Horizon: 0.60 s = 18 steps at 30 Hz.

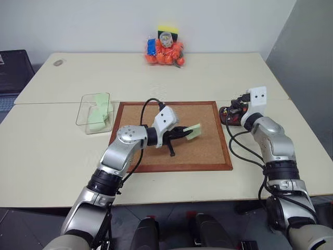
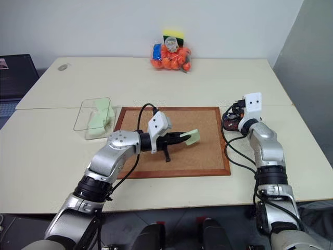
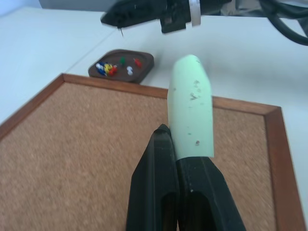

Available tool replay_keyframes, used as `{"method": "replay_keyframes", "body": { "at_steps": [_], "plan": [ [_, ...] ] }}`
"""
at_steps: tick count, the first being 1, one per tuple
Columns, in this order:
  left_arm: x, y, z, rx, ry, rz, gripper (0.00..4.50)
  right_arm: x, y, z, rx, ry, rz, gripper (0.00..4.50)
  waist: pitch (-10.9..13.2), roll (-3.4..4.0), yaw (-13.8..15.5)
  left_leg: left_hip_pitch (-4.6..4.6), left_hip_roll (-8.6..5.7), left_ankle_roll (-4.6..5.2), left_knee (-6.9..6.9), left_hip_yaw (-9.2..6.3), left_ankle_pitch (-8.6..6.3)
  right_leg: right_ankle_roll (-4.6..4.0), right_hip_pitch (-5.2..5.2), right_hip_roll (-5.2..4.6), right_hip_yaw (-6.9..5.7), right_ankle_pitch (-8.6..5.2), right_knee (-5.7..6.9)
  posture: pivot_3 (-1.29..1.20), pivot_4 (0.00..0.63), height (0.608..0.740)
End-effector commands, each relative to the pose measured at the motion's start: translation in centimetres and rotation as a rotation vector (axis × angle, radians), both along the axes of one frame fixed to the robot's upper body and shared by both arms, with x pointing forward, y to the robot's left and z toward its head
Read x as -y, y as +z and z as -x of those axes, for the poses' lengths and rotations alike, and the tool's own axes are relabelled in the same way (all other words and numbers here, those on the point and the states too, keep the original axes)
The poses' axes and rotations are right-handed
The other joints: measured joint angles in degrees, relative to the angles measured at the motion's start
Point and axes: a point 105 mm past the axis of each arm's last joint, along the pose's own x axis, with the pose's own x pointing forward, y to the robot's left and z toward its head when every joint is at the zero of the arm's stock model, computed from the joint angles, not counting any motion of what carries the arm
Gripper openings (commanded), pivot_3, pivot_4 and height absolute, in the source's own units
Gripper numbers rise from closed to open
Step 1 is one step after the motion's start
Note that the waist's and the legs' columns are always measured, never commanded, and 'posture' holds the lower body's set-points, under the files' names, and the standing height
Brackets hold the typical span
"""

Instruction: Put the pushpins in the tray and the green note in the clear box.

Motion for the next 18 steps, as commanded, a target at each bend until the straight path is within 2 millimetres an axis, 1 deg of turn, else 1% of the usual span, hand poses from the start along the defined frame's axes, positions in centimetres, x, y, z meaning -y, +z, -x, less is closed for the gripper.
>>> {"method": "replay_keyframes", "body": {
  "at_steps": [1, 6, 8, 10, 11, 12, 18],
  "plan": [
    [0.7, 1.0, -0.2, 0.051, -0.002, 0.006, 0.03, 1.1, 1.3, -1.1, 0.017, -0.031, -0.035, 0.00, 0.01, 0.01, 0.00, -0.01, -0.01, 0.00, -0.01, 0.02, 0.00, 0.00, 0.00, 0.00, 0.00, 0.00, -0.01, 0.00, 0.150, 0.740],
    [0.7, 0.9, -0.1, 0.048, 0.001, 0.011, 0.03, 0.9, 0.7, -1.8, -0.039, -0.027, -0.093, 0.00, 0.02, 0.02, 0.00, -0.01, 0.00, 0.00, -0.01, 0.02, 0.00, 0.00, -0.01, 0.00, 0.02, 0.00, -0.02, 0.00, 0.150, 0.740],
    [0.5, 0.8, 0.1, 0.045, 0.000, 0.008, 0.03, 1.1, 0.4, -1.9, -0.044, -0.038, -0.091, 0.00, 0.02, 0.03, 0.03, -0.01, 0.00, 0.00, -0.01, 0.02, 0.00, 0.00, -0.01, 0.00, 0.01, 0.00, -0.02, 0.00, 0.150, 0.740],
    [0.4, 0.7, 0.3, 0.041, -0.001, 0.008, 0.00, 1.3, 0.4, -2.0, -0.042, -0.049, -0.090, 0.46, 0.02, 0.03, 0.04, -0.01, 0.00, 0.00, -0.01, 0.02, 0.00, 0.00, 0.00, 0.00, 0.01, 0.00, -0.01, 0.00, 0.150, 0.740],
    [0.3, 0.7, 0.3, 0.039, -0.001, 0.008, 0.00, 1.3, 0.4, -2.0, -0.041, -0.052, -0.090, 0.47, 0.02, 0.03, 0.03, -0.01, 0.00, 0.00, 0.00, 0.02, 0.00, 0.01, 0.00, 0.00, 0.01, 0.01, -0.01, 0.00, 0.150, 0.740],
    [0.3, 0.7, 0.4, 0.037, -0.001, 0.008, 0.00, 1.4, 0.4, -2.1, -0.040, -0.053, -0.089, 0.78, 0.02, 0.03, 0.03, -0.01, 0.00, 0.00, 0.00, 0.02, 0.00, 0.00, 0.00, 0.00, 0.02, 0.00, -0.01, 0.00, 0.150, 0.740],
    [0.1, 0.8, 0.1, 0.039, 0.006, 0.002, 0.00, 1.4, 0.5, -2.1, -0.037, -0.055, -0.089, 1.93, 0.03, 0.04, 0.02, -0.01, 0.00, 0.00, -0.01, 0.02, 0.00, 0.01, 0.00, 0.00, 0.01, 0.00, -0.01, 0.00, 0.150, 0.740]
  ]
}}
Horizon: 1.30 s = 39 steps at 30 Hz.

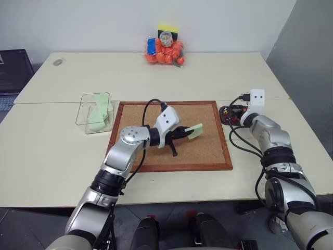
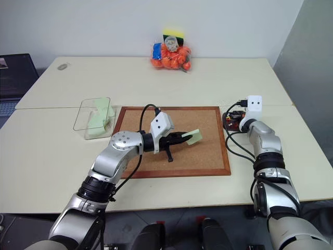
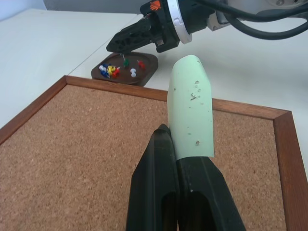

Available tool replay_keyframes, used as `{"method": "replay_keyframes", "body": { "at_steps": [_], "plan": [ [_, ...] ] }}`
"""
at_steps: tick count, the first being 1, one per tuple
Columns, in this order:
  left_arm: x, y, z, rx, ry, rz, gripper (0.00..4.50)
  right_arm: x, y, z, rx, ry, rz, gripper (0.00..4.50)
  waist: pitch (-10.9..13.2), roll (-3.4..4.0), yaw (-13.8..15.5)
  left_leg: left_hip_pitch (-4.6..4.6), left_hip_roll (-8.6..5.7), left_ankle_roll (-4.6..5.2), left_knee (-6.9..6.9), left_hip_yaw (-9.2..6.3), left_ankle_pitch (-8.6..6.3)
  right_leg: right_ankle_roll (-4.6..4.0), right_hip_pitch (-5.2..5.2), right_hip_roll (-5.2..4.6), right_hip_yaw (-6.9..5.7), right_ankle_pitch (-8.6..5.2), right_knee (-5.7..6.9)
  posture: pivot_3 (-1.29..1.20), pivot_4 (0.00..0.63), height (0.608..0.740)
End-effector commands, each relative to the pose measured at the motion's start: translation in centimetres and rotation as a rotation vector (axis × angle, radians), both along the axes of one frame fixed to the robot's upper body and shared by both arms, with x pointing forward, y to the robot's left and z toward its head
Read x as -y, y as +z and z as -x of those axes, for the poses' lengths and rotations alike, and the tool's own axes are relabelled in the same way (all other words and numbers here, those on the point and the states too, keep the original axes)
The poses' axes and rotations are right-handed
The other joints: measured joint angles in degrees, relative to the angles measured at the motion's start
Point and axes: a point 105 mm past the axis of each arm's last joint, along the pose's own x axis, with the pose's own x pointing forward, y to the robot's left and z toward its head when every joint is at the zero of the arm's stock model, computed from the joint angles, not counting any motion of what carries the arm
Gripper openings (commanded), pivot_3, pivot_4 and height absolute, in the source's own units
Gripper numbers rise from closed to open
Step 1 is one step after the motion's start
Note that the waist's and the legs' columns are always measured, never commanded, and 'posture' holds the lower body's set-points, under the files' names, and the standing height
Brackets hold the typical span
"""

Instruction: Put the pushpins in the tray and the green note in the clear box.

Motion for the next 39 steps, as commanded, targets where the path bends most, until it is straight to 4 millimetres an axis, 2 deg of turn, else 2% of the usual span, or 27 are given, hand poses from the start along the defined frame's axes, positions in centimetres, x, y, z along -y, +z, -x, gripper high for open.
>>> {"method": "replay_keyframes", "body": {
  "at_steps": [1, 7, 8, 9, 12, 17, 20, 22, 26, 30, 34, 39],
  "plan": [
    [0.2, 1.6, 0.0, 0.058, -0.015, 0.010, 0.00, 0.4, 2.4, -0.5, 0.076, -0.009, -0.010, 2.24, 0.00, 0.00, 0.00, 0.00, 0.00, 0.00, 0.00, 0.00, 0.00, 0.00, 0.00, 0.00, 0.00, 0.00, 0.00, 0.00, 0.150, 0.740],
    [0.3, 1.8, -0.1, 0.062, -0.023, 0.011, 0.00, 0.7, 2.4, -0.4, 0.079, -0.015, -0.006, 3.56, 0.00, 0.00, 0.00, 0.00, 0.00, 0.00, 0.00, 0.00, 0.00, 0.00, 0.00, 0.00, 0.00, 0.00, 0.00, 0.00, 0.150, 0.740],
    [0.4, 1.8, -0.1, 0.062, -0.025, 0.011, 0.00, 0.8, 2.3, -0.3, 0.078, -0.017, -0.003, 3.60, 0.00, 0.00, 0.00, 0.00, 0.00, 0.00, 0.00, 0.00, 0.00, 0.00, 0.00, 0.00, 0.00, 0.00, 0.00, 0.00, 0.150, 0.740],
    [0.4, 1.8, 0.0, 0.062, -0.027, 0.012, 0.00, 0.8, 2.3, -0.3, 0.077, -0.020, 0.002, 3.95, 0.00, 0.00, 0.00, 0.00, 0.00, 0.00, 0.00, 0.00, 0.00, 0.00, 0.00, 0.00, 0.00, 0.00, 0.00, 0.00, 0.150, 0.740],
    [0.5, 1.9, -0.1, 0.063, -0.030, 0.013, 0.00, 0.9, 2.0, -0.2, 0.082, -0.014, 0.070, 4.49, 0.00, 0.00, 0.00, 0.00, 0.00, 0.00, 0.00, 0.00, 0.00, 0.00, 0.00, 0.00, 0.00, 0.00, 0.00, 0.00, 0.150, 0.740],
    [0.5, 2.0, -0.2, 0.064, -0.032, 0.013, 0.00, 0.6, 1.6, -0.1, 0.088, 0.005, 0.142, 4.49, 0.00, 0.00, 0.00, 0.00, 0.00, 0.00, 0.00, 0.00, 0.00, 0.00, 0.00, 0.00, -0.01, 0.00, 0.00, 0.00, 0.150, 0.740],
    [0.3, 2.2, -0.4, 0.064, -0.019, 0.019, 0.00, 0.4, 2.1, 0.0, 0.127, 0.024, 0.182, 4.49, 0.00, 0.00, -0.01, 0.00, 0.00, 0.00, 0.00, 0.00, 0.00, 0.00, 0.00, 0.00, 0.00, 0.00, 0.00, 0.00, 0.150, 0.740],
    [-0.1, 2.4, -0.6, 0.061, 0.007, 0.033, 0.00, -0.9, 2.8, 0.7, 0.178, 0.109, 0.183, 4.49, 0.00, 0.00, 0.03, 0.00, 0.00, 0.00, 0.00, 0.00, 0.00, 0.00, 0.00, 0.00, 0.00, 0.00, 0.00, 0.00, 0.150, 0.740],
    [-1.0, 3.0, -1.2, 0.072, 0.065, 0.054, 0.00, -2.5, 3.0, 3.0, 0.223, 0.252, 0.255, 4.49, 0.01, 0.02, 0.03, -0.02, 0.00, 0.00, -0.01, -0.02, 0.00, 0.01, 0.00, 0.01, -0.02, -0.01, -0.01, 0.00, 0.150, 0.740],
    [-2.9, 4.0, -2.4, 0.080, 0.194, 0.107, 0.00, -5.5, 5.0, 7.0, 0.322, 0.455, 0.195, 4.49, 0.04, 0.07, 0.04, -0.04, 0.02, 0.00, 0.01, -0.08, 0.00, 0.01, -0.01, 0.03, -0.04, -0.01, -0.02, 0.00, 0.150, 0.740],
    [-6.3, 5.3, -3.9, 0.127, 0.401, 0.154, 0.00, -9.0, 6.6, 10.9, 0.380, 0.655, 0.160, 4.49, 0.06, 0.09, -0.14, 0.00, 0.03, 0.00, 0.02, -0.07, 0.00, 0.05, 0.00, 0.03, -0.05, 0.01, 0.02, 0.00, 0.150, 0.740],
    [-11.5, 7.1, -5.5, 0.210, 0.694, 0.207, 0.00, -12.6, 8.1, 13.7, 0.415, 0.794, 0.094, 4.49, 0.06, 0.08, -0.06, 0.02, 0.07, -0.01, 0.02, -0.12, 0.00, 0.05, 0.02, 0.07, -0.09, 0.01, 0.01, 0.00, 0.150, 0.740]
  ]
}}
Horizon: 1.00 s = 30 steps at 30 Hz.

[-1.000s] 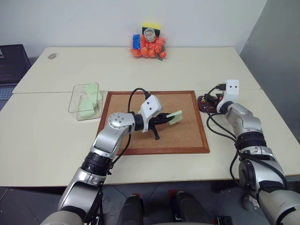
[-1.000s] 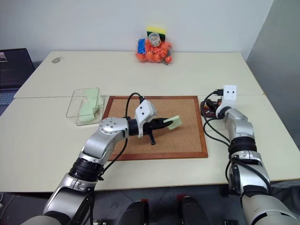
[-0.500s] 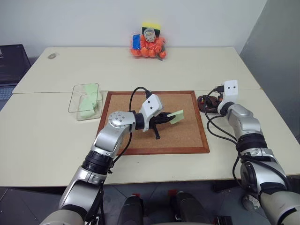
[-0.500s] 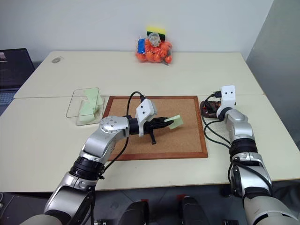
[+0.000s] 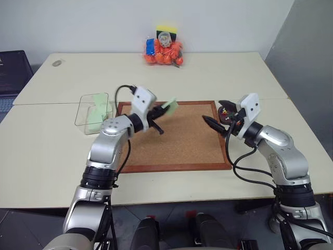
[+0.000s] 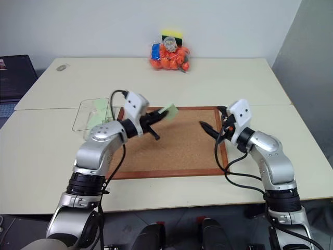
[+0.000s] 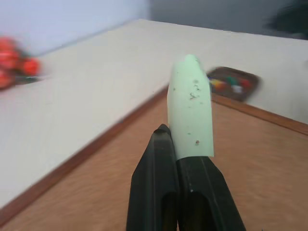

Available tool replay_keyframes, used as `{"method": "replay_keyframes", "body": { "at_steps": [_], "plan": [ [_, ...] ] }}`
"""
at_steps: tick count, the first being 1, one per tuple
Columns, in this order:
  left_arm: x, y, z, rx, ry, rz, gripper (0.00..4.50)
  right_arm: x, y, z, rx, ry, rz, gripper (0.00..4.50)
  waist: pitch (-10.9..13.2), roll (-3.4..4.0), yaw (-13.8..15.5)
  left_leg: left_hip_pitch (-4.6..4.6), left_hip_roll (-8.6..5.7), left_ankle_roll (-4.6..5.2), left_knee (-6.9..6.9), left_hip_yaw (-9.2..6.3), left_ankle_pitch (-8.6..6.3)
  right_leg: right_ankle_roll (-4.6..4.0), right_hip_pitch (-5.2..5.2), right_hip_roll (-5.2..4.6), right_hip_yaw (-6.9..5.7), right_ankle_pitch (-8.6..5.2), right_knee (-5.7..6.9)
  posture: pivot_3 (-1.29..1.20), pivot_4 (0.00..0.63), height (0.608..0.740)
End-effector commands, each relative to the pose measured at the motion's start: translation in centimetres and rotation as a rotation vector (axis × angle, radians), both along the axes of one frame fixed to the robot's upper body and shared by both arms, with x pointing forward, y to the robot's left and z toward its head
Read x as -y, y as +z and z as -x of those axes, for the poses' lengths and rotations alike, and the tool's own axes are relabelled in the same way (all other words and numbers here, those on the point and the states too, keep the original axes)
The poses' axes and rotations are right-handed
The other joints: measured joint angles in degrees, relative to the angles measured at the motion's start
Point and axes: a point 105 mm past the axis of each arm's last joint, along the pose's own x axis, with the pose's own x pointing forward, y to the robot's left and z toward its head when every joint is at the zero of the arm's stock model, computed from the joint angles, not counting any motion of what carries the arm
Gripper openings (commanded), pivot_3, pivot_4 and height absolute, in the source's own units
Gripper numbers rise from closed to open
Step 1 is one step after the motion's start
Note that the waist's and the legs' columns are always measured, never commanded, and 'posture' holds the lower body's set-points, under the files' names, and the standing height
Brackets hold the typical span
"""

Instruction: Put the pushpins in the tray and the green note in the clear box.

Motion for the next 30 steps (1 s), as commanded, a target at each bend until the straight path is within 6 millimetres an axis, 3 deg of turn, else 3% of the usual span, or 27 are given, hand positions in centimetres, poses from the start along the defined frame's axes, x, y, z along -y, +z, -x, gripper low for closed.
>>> {"method": "replay_keyframes", "body": {
  "at_steps": [1, 5, 8, 11, 14, 25, 27, 30],
  "plan": [
    [-4.4, 2.7, -0.8, 0.106, 0.239, 0.025, 0.00, -2.3, 1.7, 2.1, 0.020, 0.112, -0.048, 4.49, 0.00, 0.00, 0.14, 0.00, 0.00, 0.00, 0.00, 0.01, 0.00, 0.00, 0.00, 0.00, 0.00, 0.00, -0.01, 0.00, 0.150, 0.740],
    [-12.2, 2.4, -0.9, 0.147, 0.651, 0.007, 0.00, -4.0, 1.8, 2.8, 0.005, 0.168, -0.086, 4.49, 0.00, -0.01, 0.19, -0.02, -0.01, 0.00, 0.00, 0.02, 0.00, 0.00, 0.00, -0.03, 0.01, 0.00, -0.03, 0.00, 0.150, 0.740],
    [-14.2, 1.7, -0.3, 0.150, 0.768, -0.077, 0.00, -4.2, 1.6, 2.7, 0.003, 0.176, -0.082, 4.49, 0.00, -0.02, 0.23, 0.00, -0.01, 0.00, -0.01, 0.02, 0.00, 0.00, 0.00, -0.04, 0.00, 0.00, -0.02, 0.00, 0.150, 0.740],
    [-15.8, 1.1, 0.1, 0.121, 0.873, -0.044, 0.00, -4.3, 1.6, 2.6, 0.002, 0.180, -0.084, 4.49, 0.02, -0.08, 0.72, -0.04, -0.02, -0.01, -0.01, 0.00, 0.00, 0.00, 0.00, -0.08, -0.05, 0.00, -0.03, 0.00, 0.150, 0.740],
    [-15.8, 0.5, 0.0, 0.104, 0.870, -0.032, 0.40, -4.2, 1.6, 2.4, 0.002, 0.178, -0.085, 4.50, -0.01, -0.15, 1.02, -0.07, -0.08, -0.02, 0.01, 0.01, 0.00, 0.03, 0.00, -0.16, -0.08, 0.02, -0.04, 0.00, 0.150, 0.740],
    [-15.6, -0.6, -0.7, 0.052, 0.852, 0.005, 2.76, -3.6, 1.4, 2.3, 0.002, 0.163, -0.065, 4.50, 0.00, -0.19, 0.56, -0.05, -0.06, -0.01, 0.00, 0.01, 0.00, 0.03, 0.00, -0.15, -0.07, 0.02, -0.04, 0.00, 0.150, 0.740],
    [-14.7, -0.6, -0.7, 0.059, 0.805, -0.005, 3.14, -3.5, 1.3, 2.3, 0.000, 0.155, -0.064, 4.50, 0.00, -0.19, 0.50, -0.05, -0.06, -0.02, 0.00, 0.01, 0.00, 0.03, 0.00, -0.15, -0.08, 0.02, -0.04, 0.00, 0.150, 0.740],
    [-11.8, -0.8, -0.6, 0.072, 0.642, -0.010, 3.67, -3.1, 0.7, 2.3, -0.012, 0.132, -0.054, 4.50, 0.00, -0.19, 0.51, -0.05, -0.07, -0.02, 0.00, 0.01, 0.00, 0.03, 0.00, -0.15, -0.08, 0.02, -0.04, 0.00, 0.150, 0.740]
  ]
}}
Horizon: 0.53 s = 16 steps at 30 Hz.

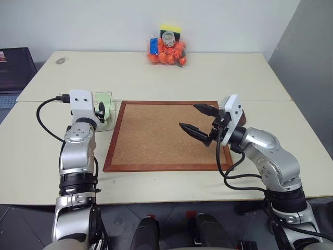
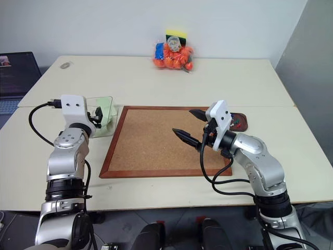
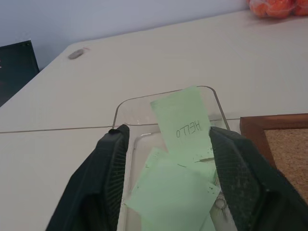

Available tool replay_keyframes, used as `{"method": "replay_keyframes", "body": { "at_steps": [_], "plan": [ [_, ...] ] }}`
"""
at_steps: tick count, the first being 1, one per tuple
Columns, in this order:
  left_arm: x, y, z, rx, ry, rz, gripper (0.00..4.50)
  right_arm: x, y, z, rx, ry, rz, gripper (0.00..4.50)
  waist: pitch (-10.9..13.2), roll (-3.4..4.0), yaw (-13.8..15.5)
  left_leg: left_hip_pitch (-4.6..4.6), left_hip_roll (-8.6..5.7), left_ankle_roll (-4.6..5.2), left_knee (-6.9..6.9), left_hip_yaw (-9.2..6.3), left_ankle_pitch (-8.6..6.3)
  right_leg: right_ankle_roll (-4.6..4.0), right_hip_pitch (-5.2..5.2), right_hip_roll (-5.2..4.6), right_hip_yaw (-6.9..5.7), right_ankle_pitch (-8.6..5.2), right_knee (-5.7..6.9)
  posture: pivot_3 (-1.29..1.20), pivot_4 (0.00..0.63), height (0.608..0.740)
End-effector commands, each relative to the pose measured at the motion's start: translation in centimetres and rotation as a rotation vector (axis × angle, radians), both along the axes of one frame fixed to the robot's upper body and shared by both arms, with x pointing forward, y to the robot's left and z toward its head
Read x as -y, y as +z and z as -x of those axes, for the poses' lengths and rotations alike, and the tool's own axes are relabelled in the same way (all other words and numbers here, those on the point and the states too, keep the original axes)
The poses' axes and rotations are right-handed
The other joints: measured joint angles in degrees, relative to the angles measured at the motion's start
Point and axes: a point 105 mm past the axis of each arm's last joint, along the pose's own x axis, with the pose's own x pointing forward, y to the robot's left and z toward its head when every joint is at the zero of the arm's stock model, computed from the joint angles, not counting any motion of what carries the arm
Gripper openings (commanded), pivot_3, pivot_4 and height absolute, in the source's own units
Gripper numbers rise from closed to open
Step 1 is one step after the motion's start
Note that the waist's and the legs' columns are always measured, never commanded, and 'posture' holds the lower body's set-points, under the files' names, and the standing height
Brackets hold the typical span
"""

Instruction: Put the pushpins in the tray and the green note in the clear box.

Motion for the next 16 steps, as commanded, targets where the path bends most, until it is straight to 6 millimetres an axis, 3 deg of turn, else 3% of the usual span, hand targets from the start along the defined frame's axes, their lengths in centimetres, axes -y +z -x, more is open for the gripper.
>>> {"method": "replay_keyframes", "body": {
  "at_steps": [1, 5, 9, 16],
  "plan": [
    [4.0, 1.3, 0.3, 0.065, -0.223, -0.017, 3.90, 0.8, 0.0, 0.3, 0.033, -0.035, 0.013, 4.50, 0.00, 0.00, 0.04, 0.00, 0.00, 0.00, 0.00, 0.02, 0.00, 0.00, 0.00, 0.00, 0.01, 0.00, 0.00, 0.00, 0.150, 0.740],
    [6.6, 1.7, 2.0, 0.113, -0.356, 0.058, 4.04, 3.0, -0.9, -1.2, 0.041, -0.226, 0.050, 4.50, -0.01, -0.01, 0.02, -0.01, -0.03, -0.01, 0.00, 0.06, 0.00, 0.00, 0.00, -0.08, 0.06, 0.00, -0.02, 0.00, 0.150, 0.740],
    [7.2, 1.1, 4.2, 0.150, -0.336, 0.100, 4.04, 5.2, -1.6, -2.5, 0.061, -0.469, 0.055, 4.50, -0.01, -0.01, -0.32, 0.03, 0.03, -0.01, 0.00, 0.05, 0.00, 0.00, 0.00, -0.04, 0.11, 0.00, 0.01, 0.00, 0.150, 0.740],
    [8.4, -1.5, 6.9, 0.108, -0.274, 0.195, 4.04, 5.7, -4.1, -2.0, 0.025, -0.622, 0.062, 4.50, -0.03, -0.02, -0.18, 0.03, 0.01, -0.02, -0.03, 0.02, 0.00, -0.02, 0.01, -0.03, 0.23, -0.02, 0.01, 0.00, 0.150, 0.740]
  ]
}}
